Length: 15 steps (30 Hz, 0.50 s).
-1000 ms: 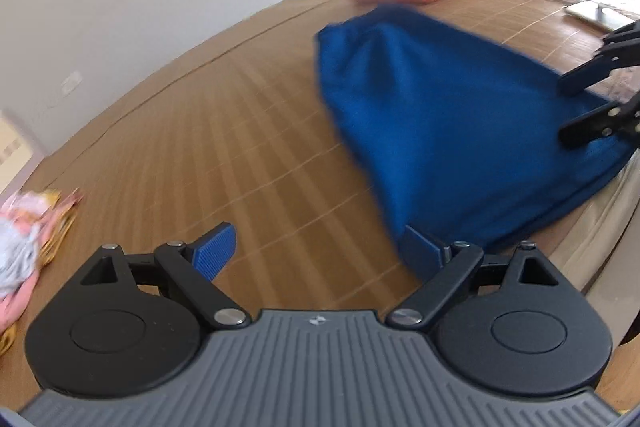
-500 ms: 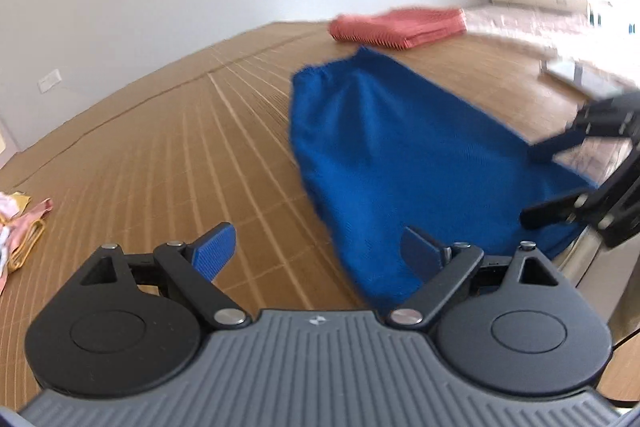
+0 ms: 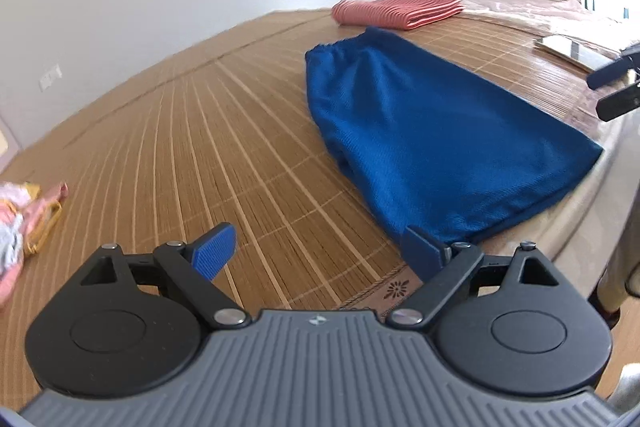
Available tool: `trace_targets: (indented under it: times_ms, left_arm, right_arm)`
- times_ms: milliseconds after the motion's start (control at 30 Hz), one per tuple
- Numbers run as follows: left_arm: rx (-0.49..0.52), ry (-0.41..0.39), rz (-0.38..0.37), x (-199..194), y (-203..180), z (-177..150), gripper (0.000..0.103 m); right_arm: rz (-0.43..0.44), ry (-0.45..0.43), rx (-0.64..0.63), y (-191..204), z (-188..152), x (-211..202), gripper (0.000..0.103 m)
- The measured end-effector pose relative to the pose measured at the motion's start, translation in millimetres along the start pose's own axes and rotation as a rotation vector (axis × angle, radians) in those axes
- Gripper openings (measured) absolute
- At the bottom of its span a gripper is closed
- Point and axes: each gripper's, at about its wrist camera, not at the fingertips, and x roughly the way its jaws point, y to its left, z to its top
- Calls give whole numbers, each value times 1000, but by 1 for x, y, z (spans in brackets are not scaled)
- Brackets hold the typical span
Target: Fold clothes
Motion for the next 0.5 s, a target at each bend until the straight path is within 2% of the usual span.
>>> trace_targets:
  times_ms: [233,367,500]
  left_arm:
    - [24,-13,-30,0,-11,4,93]
    - [40,-28,-65,0,-20,5,93]
    - [99,-51,-82,-7,-33,4,93]
  right_arm:
    - [-55,101,-304,40,-8,5,78]
    - [-53,114,-372,53,-12,9,78]
    - [-106,135,-450,62,-13,20,77]
